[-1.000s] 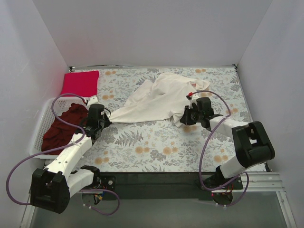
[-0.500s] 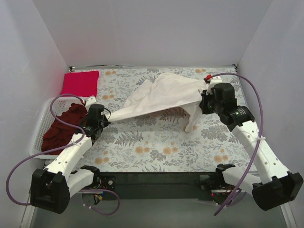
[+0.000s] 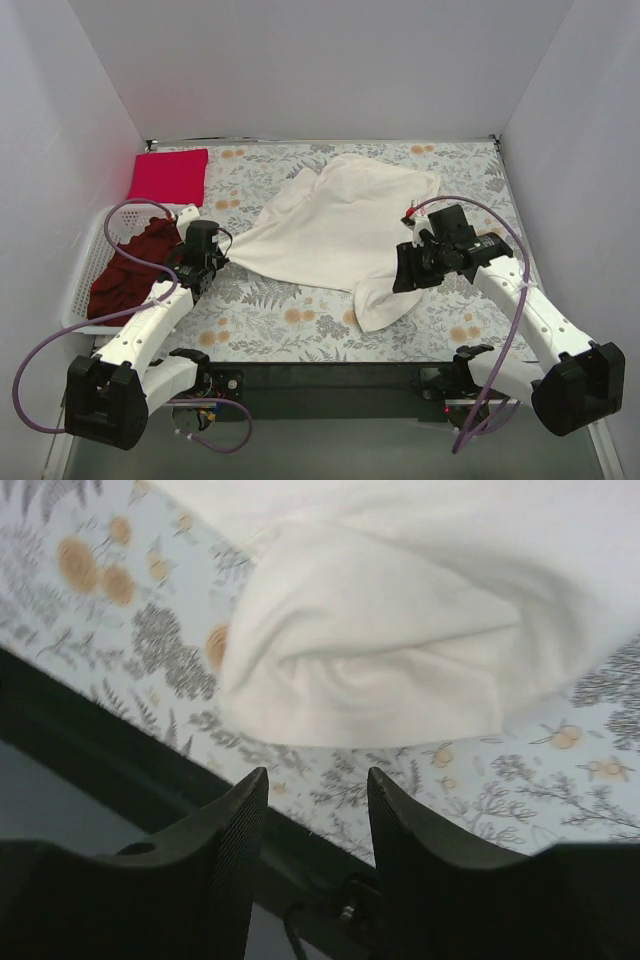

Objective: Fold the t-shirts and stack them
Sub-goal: Flatten the tshirt out

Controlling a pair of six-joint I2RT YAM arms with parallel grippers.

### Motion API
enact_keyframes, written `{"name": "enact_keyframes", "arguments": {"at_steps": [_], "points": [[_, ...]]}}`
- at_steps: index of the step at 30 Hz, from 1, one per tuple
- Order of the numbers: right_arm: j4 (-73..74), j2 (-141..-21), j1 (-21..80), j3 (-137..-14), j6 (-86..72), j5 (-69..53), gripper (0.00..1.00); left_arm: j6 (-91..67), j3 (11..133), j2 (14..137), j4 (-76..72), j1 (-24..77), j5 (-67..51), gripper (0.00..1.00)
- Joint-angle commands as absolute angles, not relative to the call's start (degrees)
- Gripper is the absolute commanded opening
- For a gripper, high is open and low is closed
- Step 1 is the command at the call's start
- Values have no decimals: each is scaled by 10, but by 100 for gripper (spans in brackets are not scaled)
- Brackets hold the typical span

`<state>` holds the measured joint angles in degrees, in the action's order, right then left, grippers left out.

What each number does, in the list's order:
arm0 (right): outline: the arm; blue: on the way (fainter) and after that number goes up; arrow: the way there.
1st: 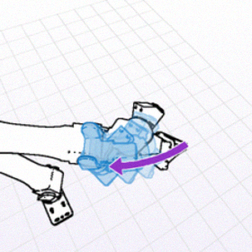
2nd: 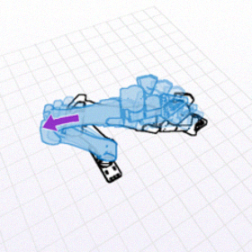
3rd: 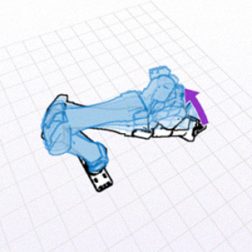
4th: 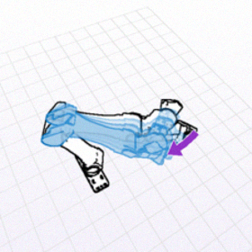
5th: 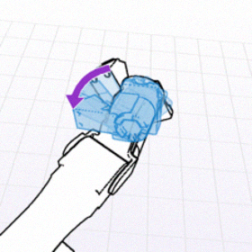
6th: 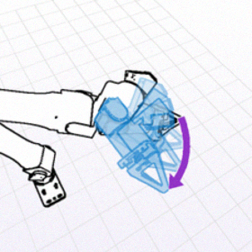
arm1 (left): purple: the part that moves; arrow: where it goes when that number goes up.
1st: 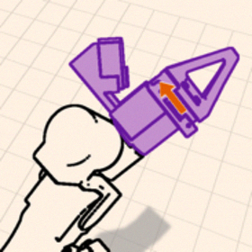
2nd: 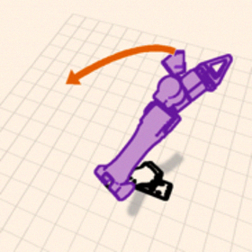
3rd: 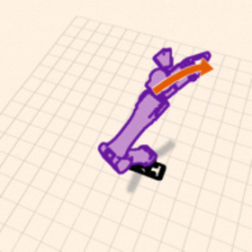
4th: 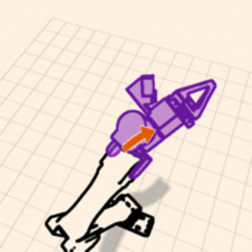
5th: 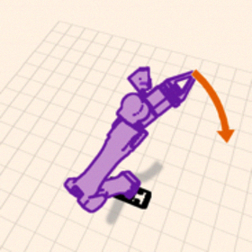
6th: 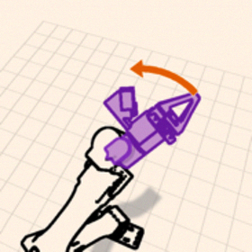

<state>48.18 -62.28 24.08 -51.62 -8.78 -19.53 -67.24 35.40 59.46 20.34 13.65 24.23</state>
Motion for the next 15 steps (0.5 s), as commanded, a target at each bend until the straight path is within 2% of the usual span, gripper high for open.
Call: {"name": "enact_keyframes", "arguments": {"at_steps": [1, 8, 15], "points": [[415, -659, 193, -517, -97, -108, 50, -673, 371, 579, 208, 133, 268, 0], [226, -754, 127, -465, -140, -41, 43, -672, 369, 577, 208, 133, 272, 0], [142, -929, 93, -521, -145, -5, 43, -671, 367, 580, 207, 133, 271, 0]]}}
